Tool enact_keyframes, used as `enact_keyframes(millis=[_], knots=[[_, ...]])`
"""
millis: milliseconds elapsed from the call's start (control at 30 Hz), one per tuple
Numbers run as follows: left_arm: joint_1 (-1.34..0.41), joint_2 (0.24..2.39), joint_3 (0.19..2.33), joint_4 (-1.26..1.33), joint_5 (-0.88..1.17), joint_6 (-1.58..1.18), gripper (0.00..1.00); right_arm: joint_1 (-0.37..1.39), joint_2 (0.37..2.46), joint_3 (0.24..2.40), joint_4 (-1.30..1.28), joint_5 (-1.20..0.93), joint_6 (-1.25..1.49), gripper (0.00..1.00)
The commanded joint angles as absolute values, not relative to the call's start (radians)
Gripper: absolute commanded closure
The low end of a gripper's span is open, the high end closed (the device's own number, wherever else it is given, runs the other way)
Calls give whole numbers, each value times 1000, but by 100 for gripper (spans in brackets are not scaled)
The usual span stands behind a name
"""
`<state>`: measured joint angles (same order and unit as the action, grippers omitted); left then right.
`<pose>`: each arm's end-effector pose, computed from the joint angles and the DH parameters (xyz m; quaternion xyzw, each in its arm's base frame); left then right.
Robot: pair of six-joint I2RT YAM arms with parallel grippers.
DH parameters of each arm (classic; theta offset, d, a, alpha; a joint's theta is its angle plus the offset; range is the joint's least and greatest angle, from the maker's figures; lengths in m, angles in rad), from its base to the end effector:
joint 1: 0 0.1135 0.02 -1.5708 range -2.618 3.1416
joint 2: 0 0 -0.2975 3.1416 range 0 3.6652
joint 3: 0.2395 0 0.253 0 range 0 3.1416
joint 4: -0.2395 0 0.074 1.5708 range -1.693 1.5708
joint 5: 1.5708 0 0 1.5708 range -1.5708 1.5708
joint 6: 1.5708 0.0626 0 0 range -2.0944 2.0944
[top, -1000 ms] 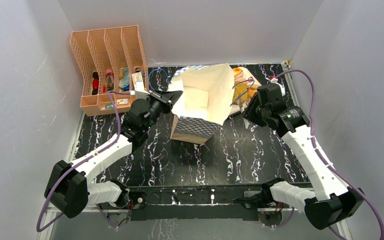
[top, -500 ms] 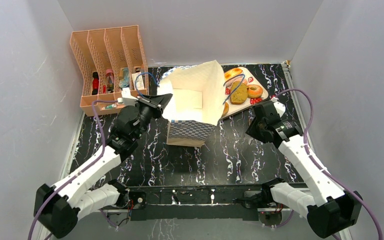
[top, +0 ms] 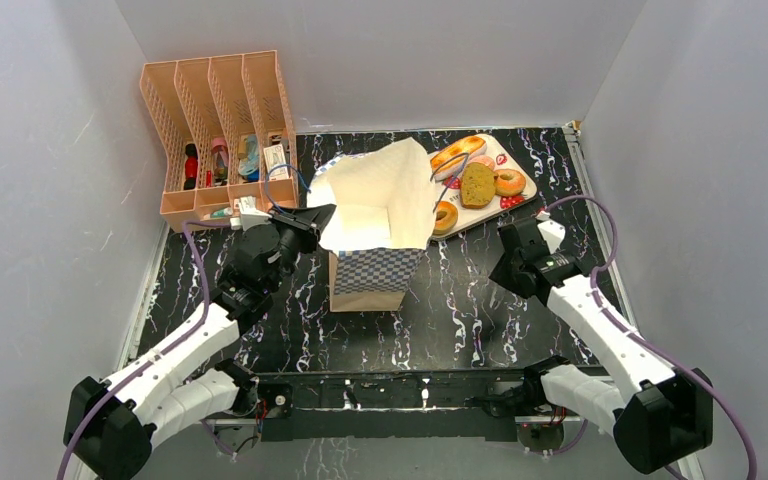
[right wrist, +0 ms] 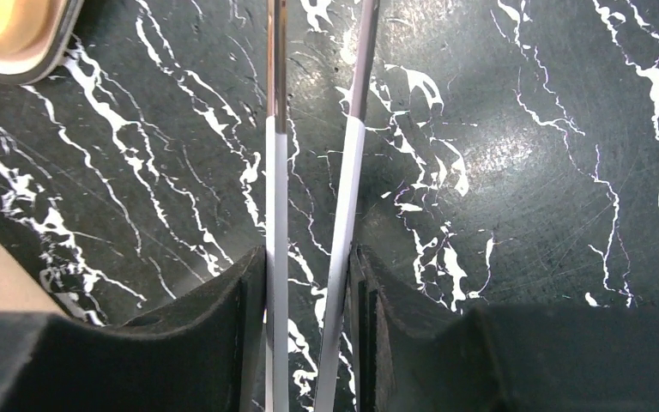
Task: Take the fake bread out of the paper bag
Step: Place the clamp at the center of the board.
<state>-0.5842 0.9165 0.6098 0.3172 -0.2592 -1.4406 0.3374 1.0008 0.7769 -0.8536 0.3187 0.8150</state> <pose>0.1973 -0.1112 0.3340 -0.3732 0.5964 -0.5496 0.4505 0.1722 0.0396 0.2504 0.2641 0.9211 0.0023 0.2860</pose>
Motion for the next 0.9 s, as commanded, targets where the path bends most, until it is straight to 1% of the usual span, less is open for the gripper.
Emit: enact_keyframes(millis=[0, 167, 233, 300, 333, 400, 467, 500, 533, 767, 800, 833, 867], knots=[[-587, 902, 598, 367, -274, -1467, 87, 331, 1024, 752, -764, 345, 835, 66], [-586, 881, 570, 353, -287, -1487, 73, 329, 1069, 731, -739, 309, 842, 65], [-587, 873, 560, 342, -283, -1491, 68, 328, 1086, 725, -736, 302, 842, 62], [-586, 859, 555, 319, -276, -1482, 63, 326, 1101, 719, -726, 288, 842, 57], [-587, 849, 553, 305, -274, -1480, 60, 322, 1114, 720, -722, 277, 842, 50], [-586, 826, 551, 283, -274, -1466, 54, 319, 1141, 733, -719, 261, 839, 46], [-586, 796, 560, 245, -277, -1458, 47, 318, 1161, 753, -723, 254, 834, 44], [-586, 783, 571, 223, -281, -1446, 37, 319, 1168, 764, -724, 252, 831, 44], [-585, 769, 580, 202, -288, -1429, 34, 318, 1169, 773, -726, 252, 828, 43], [-585, 703, 642, 60, -308, -1352, 30, 319, 1165, 799, -745, 256, 820, 40], [-586, 700, 654, 33, -306, -1338, 13, 319, 1164, 800, -745, 257, 819, 40], [-585, 700, 670, 0, -299, -1331, 3, 319, 1163, 803, -748, 257, 818, 40], [-586, 702, 686, -35, -291, -1321, 2, 319, 1164, 808, -752, 260, 817, 40]])
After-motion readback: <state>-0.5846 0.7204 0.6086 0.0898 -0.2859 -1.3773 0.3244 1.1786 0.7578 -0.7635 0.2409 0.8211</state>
